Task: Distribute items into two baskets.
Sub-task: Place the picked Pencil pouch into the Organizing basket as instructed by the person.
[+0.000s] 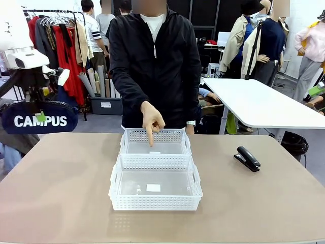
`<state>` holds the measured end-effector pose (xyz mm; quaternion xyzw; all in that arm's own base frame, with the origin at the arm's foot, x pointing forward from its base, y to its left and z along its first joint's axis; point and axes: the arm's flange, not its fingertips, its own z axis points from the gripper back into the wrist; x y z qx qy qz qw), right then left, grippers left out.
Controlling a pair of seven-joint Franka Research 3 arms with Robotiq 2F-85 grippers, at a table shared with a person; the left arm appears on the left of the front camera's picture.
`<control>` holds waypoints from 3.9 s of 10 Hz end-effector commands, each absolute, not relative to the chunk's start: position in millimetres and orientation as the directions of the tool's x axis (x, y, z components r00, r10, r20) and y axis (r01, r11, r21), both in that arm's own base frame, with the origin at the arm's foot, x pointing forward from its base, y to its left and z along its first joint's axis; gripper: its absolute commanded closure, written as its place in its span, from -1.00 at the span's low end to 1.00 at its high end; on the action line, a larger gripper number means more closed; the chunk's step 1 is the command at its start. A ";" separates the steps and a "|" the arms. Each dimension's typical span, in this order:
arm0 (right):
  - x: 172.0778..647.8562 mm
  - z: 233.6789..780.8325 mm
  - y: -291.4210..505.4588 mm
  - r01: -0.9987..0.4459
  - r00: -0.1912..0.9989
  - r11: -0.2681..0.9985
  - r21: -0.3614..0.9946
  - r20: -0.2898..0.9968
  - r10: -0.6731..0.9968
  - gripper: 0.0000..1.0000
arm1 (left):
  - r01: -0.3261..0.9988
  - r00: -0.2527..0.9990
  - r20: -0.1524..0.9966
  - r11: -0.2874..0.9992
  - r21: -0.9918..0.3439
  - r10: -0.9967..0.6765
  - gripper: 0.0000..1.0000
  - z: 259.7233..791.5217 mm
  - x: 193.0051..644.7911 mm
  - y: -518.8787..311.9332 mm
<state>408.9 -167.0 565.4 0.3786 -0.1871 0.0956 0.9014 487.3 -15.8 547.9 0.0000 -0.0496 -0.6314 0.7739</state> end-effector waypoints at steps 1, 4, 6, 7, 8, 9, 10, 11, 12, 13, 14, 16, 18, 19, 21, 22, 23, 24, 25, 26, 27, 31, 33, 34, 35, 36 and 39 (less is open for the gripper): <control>410.4 568.6 -166.1 -0.318 0.909 0.697 0.643 0.415 0.032 -1.00 | 0.975 0.195 0.062 0.200 0.095 -0.979 1.00 550.9 453.0 -18.3; 410.4 568.6 -166.1 -0.318 0.909 0.697 0.643 0.415 0.032 -1.00 | 0.974 0.206 0.093 0.214 0.075 -0.974 1.00 546.5 430.5 -29.5; 410.4 568.6 -166.1 -0.318 0.909 0.697 0.643 0.415 0.032 -1.00 | 0.979 0.188 0.109 0.195 0.057 -0.976 1.00 538.6 419.9 -43.3; 410.4 568.6 -166.1 -0.318 0.909 0.697 0.643 0.415 0.032 -1.00 | 0.982 0.176 0.111 0.182 0.049 -0.978 1.00 536.6 411.1 -50.5; 410.4 568.6 -166.1 -0.318 0.909 0.697 0.643 0.415 0.032 -1.00 | 0.983 0.170 0.117 0.177 0.049 -0.978 1.00 535.4 400.2 -55.2; 410.4 568.6 -166.1 -0.318 0.909 0.697 0.643 0.415 0.032 -1.00 | 0.982 0.174 0.131 0.182 0.048 -0.976 1.00 535.2 392.6 -57.8; 410.4 568.6 -166.1 -0.318 0.909 0.697 0.643 0.415 0.032 -1.00 | 0.980 0.190 0.141 0.197 0.039 -0.972 1.00 534.6 388.0 -62.2; 410.4 568.6 -166.1 -0.318 0.909 0.697 0.643 0.415 0.032 -1.00 | 0.981 0.181 0.143 0.189 0.039 -0.973 1.00 534.3 384.5 -67.4; 410.4 568.6 -166.1 -0.318 0.909 0.697 0.643 0.415 0.032 -1.00 | 0.982 0.178 0.140 0.184 0.031 -0.974 1.00 536.0 380.1 -75.7; 410.4 568.6 -166.1 -0.318 0.909 0.697 0.643 0.415 0.032 -1.00 | 0.984 0.170 0.129 0.175 0.030 -0.977 1.00 536.1 378.3 -85.6; 410.4 568.6 -166.1 -0.318 0.909 0.697 0.643 0.415 0.032 -1.00 | 0.987 0.157 0.127 0.161 0.026 -0.979 1.00 534.5 378.2 -96.4; 410.4 568.6 -166.1 -0.318 0.909 0.697 0.643 0.415 0.032 -1.00 | 0.988 0.149 0.113 0.153 0.022 -0.982 1.00 530.4 377.4 -120.1; 410.4 568.6 -166.1 -0.318 0.909 0.697 0.643 0.415 0.032 -1.00 | 0.991 0.130 0.136 0.134 0.017 -0.982 1.00 527.8 376.3 -140.6; 410.4 568.6 -166.1 -0.318 0.909 0.697 0.643 0.415 0.032 -1.00 | 0.992 0.119 0.147 0.122 0.015 -0.982 1.00 527.4 372.8 -150.5; 410.4 568.6 -166.1 -0.318 0.909 0.697 0.643 0.415 0.032 -1.00 | 0.991 0.127 0.177 0.131 0.012 -0.976 1.00 525.9 369.0 -172.5; 410.4 568.6 -166.1 -0.318 0.909 0.697 0.643 0.415 0.032 -1.00 | 0.991 0.128 0.184 0.133 0.014 -0.975 1.00 523.4 370.8 -185.2; 410.4 568.6 -166.1 -0.318 0.909 0.697 0.643 0.415 0.032 -1.00 | 0.991 0.130 0.180 0.133 0.003 -0.975 1.00 520.4 373.7 -196.2; 410.4 568.6 -166.1 -0.318 0.909 0.697 0.643 0.415 0.032 -1.00 | 0.992 0.127 0.182 0.129 0.003 -0.975 1.00 517.8 374.8 -207.5; 410.4 568.6 -166.1 -0.318 0.909 0.697 0.643 0.415 0.032 -1.00 | 0.993 0.119 0.178 0.122 0.004 -0.977 1.00 513.8 375.3 -221.4; 410.4 568.6 -166.1 -0.318 0.909 0.697 0.643 0.415 0.032 -1.00 | 0.993 0.110 0.176 0.114 0.009 -0.978 1.00 511.3 375.6 -229.8; 410.4 568.6 -166.1 -0.318 0.909 0.697 0.643 0.415 0.032 -1.00 | 0.994 0.102 0.184 0.108 0.021 -0.978 1.00 507.9 377.7 -241.1; 410.4 568.6 -166.1 -0.318 0.909 0.697 0.643 0.415 0.032 -1.00 | 0.994 0.099 0.182 0.103 0.017 -0.978 1.00 495.7 375.5 -285.6; 410.4 568.6 -166.1 -0.318 0.909 0.697 0.643 0.415 0.032 -1.00 | 0.994 0.101 0.180 0.107 0.021 -0.978 1.00 487.3 374.8 -307.5; 410.4 568.6 -166.1 -0.318 0.909 0.697 0.643 0.415 0.032 -1.00 | 0.994 0.100 0.190 0.108 0.032 -0.977 1.00 483.5 375.2 -317.0; 410.4 568.6 -166.1 -0.318 0.909 0.697 0.643 0.415 0.032 -1.00 | 0.990 0.104 0.218 0.121 0.066 -0.970 1.00 480.1 376.4 -323.2; 410.4 568.6 -166.1 -0.318 0.909 0.697 0.643 0.415 0.032 -1.00 | 0.986 0.122 0.230 0.145 0.084 -0.965 1.00 473.6 378.6 -334.3; 410.4 568.6 -166.1 -0.318 0.909 0.697 0.643 0.415 0.032 -1.00 | 0.988 0.123 0.205 0.140 0.069 -0.971 1.00 453.7 386.0 -359.9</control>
